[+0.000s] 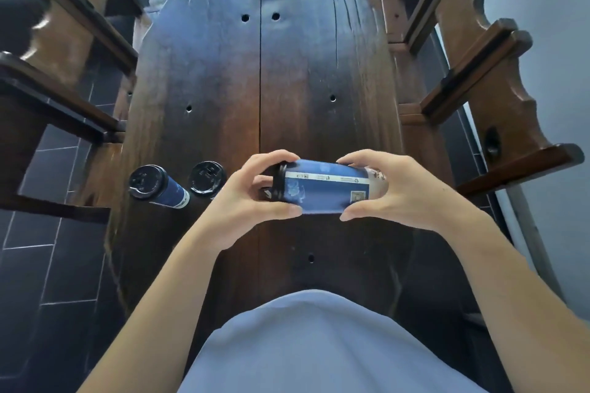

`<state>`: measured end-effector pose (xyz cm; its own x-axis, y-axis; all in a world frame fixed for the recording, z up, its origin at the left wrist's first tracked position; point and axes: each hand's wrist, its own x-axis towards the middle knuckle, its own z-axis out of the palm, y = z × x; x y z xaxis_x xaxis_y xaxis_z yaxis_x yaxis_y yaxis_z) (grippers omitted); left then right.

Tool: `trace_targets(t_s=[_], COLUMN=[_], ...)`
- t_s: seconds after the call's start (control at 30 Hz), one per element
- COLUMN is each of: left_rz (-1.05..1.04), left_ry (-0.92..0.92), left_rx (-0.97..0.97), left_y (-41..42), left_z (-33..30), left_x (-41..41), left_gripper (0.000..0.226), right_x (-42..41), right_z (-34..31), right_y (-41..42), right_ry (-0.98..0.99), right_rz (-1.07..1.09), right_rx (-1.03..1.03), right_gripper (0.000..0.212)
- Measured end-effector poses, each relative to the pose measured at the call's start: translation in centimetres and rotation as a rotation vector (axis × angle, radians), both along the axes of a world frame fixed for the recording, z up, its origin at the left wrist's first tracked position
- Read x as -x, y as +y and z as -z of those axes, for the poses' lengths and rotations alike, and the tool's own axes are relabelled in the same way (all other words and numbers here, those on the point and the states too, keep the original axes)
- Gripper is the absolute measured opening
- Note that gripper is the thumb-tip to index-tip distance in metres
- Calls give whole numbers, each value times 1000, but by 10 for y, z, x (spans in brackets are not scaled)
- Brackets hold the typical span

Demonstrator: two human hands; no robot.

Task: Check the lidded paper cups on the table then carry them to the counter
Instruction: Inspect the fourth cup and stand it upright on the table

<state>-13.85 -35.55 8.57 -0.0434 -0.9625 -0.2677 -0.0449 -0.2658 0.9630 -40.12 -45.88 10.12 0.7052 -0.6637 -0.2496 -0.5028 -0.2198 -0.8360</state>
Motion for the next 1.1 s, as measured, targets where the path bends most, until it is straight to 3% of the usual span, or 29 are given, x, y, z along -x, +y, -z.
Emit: trace_targets(t_s=[0.1,0.17,0.5,0.6,0.8,1.1], left_rz=[-99,-119,-92,-76,-129,-32], left_ry=[156,167,198,206,307,267], left_rx=[49,78,178,234,152,292], left_y=[12,20,55,63,75,90], left_z=[-8,-13,-33,-36,-42,-55], left_x=[0,3,-6,-18,-42,-62], left_gripper=[69,68,81,73,68,66], right_x=[19,24,20,9,-15,-28], right_z=[-10,-12,-33,-42,-51,-62], right_y=[12,20,46,56,80,110], right_ry=[-218,-281,-349,-358,-366,-415], right_rz=[131,165,148,142,229,261], right_rx=[-33,-51,-100,-93,23,26], right_gripper=[66,68,63,62,76,65])
